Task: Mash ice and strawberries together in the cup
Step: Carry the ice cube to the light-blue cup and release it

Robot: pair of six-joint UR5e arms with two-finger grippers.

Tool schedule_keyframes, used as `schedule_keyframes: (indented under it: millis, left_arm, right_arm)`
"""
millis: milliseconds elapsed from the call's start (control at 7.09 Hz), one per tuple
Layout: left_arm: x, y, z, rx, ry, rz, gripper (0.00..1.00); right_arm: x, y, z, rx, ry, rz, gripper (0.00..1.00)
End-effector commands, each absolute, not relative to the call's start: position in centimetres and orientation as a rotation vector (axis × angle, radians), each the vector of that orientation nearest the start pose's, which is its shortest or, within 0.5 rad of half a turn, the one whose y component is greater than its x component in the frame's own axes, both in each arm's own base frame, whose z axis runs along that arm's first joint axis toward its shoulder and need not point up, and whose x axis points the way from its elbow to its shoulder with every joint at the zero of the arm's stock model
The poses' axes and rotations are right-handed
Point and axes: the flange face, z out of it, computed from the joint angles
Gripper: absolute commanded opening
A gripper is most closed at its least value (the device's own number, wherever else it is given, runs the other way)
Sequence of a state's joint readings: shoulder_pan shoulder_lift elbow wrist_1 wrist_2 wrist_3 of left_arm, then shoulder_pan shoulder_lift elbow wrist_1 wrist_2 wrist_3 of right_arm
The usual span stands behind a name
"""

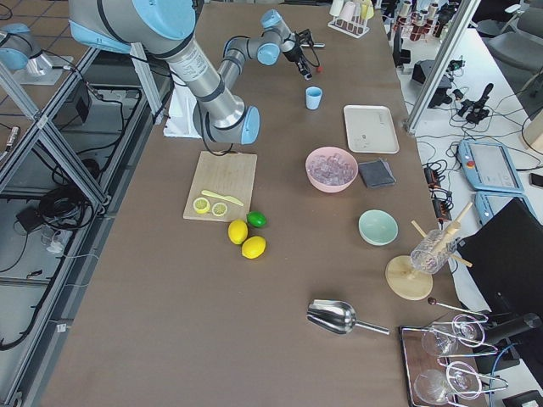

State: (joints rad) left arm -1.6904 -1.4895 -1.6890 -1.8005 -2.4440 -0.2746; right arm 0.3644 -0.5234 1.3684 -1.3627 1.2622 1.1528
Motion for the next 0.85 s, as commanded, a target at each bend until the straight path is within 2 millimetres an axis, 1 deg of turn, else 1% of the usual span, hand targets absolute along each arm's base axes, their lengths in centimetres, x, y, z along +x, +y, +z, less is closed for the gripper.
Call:
schedule_keyframes:
  millis: [0, 141, 282, 423, 564, 705]
  left_arm:
    - [-11.3, -46.0, 60.9, 0.179, 0.886, -0.252, 0.98]
    - [-11.3, -45.9, 60.9, 0.179, 0.886, -0.253, 0.98]
    - [-11.3, -45.9, 60.8, 0.182, 0.887, -0.251, 0.98]
    - [-11.3, -45.8, 61.0, 0.180, 0.886, -0.251, 0.98]
    - [-11.3, -45.8, 61.1, 0.178, 0.887, -0.251, 0.98]
    - [-11.3, -45.8, 61.1, 0.178, 0.885, -0.250, 0.98]
  right_arm:
    - [-66.4, -43.1, 6.5, 0.673, -0.831, 0.126, 0.05]
    - [-67.0, -43.6, 7.4, 0.696, -0.796, 0.141, 0.09]
    - [-67.4, -43.7, 7.2, 0.698, -0.794, 0.144, 0.09]
    - [-68.0, -43.8, 8.4, 0.699, -0.771, 0.143, 0.20]
    - [-68.2, -43.5, 8.0, 0.702, -0.775, 0.142, 0.31]
    - [-68.3, -43.2, 7.6, 0.709, -0.792, 0.145, 0.90]
